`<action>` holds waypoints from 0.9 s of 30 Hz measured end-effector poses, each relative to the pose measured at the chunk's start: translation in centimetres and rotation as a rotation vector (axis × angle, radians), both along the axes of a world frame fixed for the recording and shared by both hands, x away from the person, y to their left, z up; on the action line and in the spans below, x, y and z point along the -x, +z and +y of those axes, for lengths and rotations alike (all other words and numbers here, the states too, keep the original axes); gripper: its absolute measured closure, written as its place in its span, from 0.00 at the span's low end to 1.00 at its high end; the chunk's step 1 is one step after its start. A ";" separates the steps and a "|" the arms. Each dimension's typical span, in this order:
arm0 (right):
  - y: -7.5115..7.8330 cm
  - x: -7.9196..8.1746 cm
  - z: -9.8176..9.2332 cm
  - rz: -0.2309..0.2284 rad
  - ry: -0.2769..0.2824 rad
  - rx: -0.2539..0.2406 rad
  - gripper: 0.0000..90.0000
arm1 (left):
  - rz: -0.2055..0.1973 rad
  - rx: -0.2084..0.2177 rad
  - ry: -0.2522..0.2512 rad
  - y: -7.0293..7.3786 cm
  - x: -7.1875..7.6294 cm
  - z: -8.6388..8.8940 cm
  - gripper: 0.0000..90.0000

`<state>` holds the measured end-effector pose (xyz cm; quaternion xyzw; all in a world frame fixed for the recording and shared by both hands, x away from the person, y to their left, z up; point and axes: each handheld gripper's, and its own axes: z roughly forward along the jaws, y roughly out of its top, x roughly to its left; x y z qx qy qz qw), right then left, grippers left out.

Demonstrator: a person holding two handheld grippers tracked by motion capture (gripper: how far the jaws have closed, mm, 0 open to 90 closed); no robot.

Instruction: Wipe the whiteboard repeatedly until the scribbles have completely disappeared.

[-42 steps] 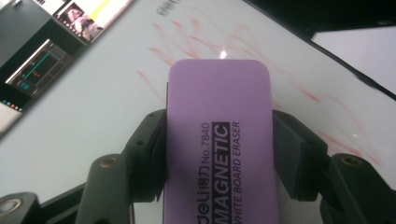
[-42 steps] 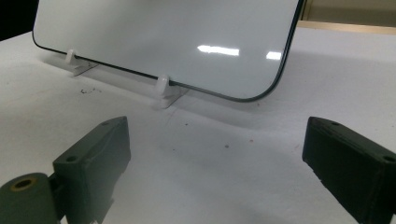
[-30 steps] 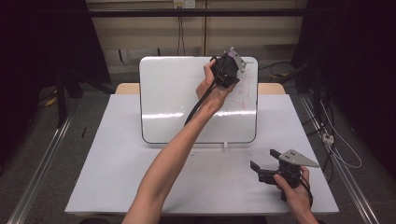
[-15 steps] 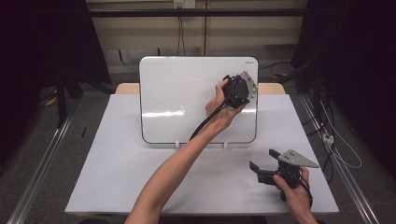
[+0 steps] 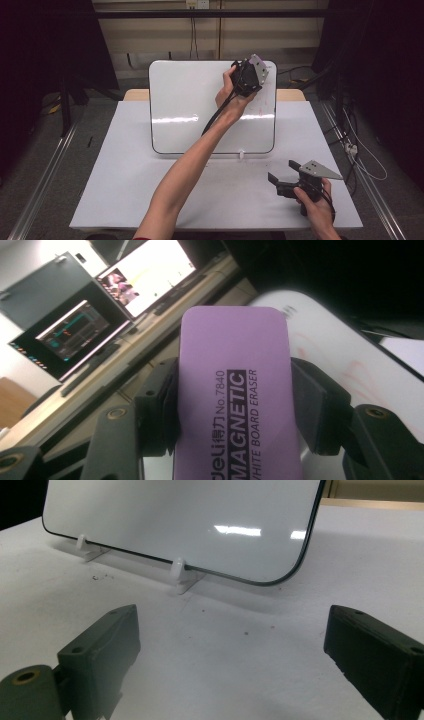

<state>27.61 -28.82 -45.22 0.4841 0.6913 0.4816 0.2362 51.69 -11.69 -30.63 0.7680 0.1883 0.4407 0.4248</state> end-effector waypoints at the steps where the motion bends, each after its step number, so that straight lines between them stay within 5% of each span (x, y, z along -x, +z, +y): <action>1: 0.0 0.0 0.0 -0.002 0.003 0.001 0.09 | -0.011 -0.019 0.004 -0.1 0.1 -0.1 0.46; 7: -0.1 0.0 0.0 0.001 0.000 0.005 0.09 | -0.040 -0.098 -0.039 -1.7 1.7 -1.9 0.46; 12: 0.0 0.0 0.1 0.001 0.004 0.009 0.09 | -0.045 -0.123 -0.090 -3.1 3.1 -2.6 0.46; 15: 0.0 0.0 0.1 0.001 0.003 0.006 0.09 | -0.031 -0.101 -0.100 -2.6 2.4 -2.2 0.46; 21: -0.1 0.0 0.0 0.000 0.001 0.006 0.09 | -0.045 -0.071 -0.019 0.1 0.3 -1.0 0.46; 24: -0.1 0.0 -0.1 0.001 0.002 0.004 0.09 | -0.056 -0.058 0.000 0.3 -0.1 -1.0 0.46; 27: 0.0 0.0 0.0 0.001 0.005 0.005 0.09 | -0.072 -0.103 -0.003 -0.3 0.5 -1.6 0.46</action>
